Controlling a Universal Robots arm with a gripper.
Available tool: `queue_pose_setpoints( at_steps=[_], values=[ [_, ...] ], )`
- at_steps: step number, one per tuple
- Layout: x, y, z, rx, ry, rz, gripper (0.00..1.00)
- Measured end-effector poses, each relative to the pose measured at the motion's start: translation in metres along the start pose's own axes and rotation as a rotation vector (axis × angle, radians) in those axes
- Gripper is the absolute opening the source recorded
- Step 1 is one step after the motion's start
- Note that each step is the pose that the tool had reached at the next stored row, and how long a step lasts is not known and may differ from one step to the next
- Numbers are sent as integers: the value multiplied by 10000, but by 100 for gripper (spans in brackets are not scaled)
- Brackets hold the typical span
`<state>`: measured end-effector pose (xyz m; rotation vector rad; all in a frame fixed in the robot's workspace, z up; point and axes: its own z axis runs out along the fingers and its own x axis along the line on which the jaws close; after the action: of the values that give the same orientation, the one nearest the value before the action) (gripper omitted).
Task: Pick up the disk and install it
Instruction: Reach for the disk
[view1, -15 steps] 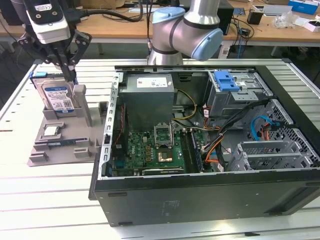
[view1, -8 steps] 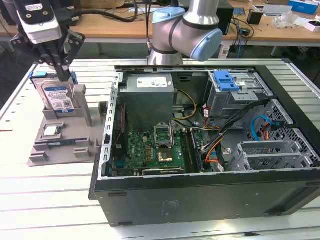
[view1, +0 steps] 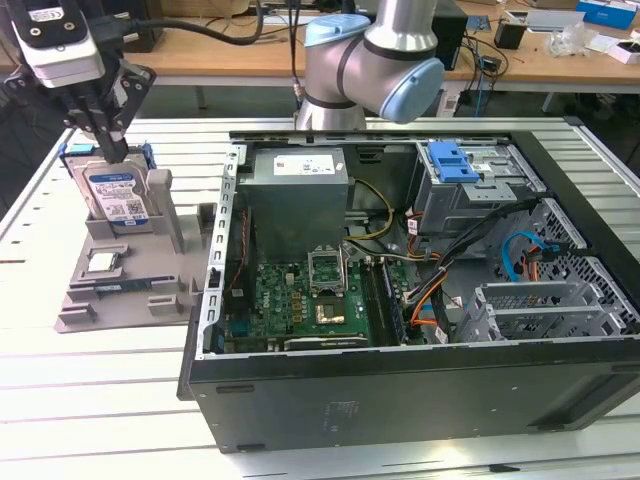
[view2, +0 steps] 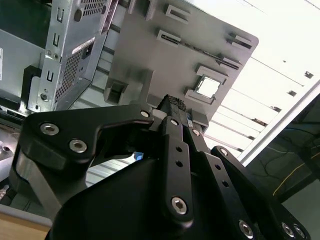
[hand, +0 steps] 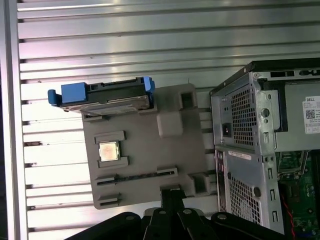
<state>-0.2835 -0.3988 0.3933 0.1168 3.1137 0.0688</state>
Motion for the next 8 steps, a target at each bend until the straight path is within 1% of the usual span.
queue_pose_setpoints(
  at_steps=[3, 4, 8],
  values=[
    [46, -4, -1, 0, 0, -2, 11],
    [95, -7, -3, 0, 0, -2, 11],
    [178, -13, -5, 0, 0, -1, 11]
  ],
)
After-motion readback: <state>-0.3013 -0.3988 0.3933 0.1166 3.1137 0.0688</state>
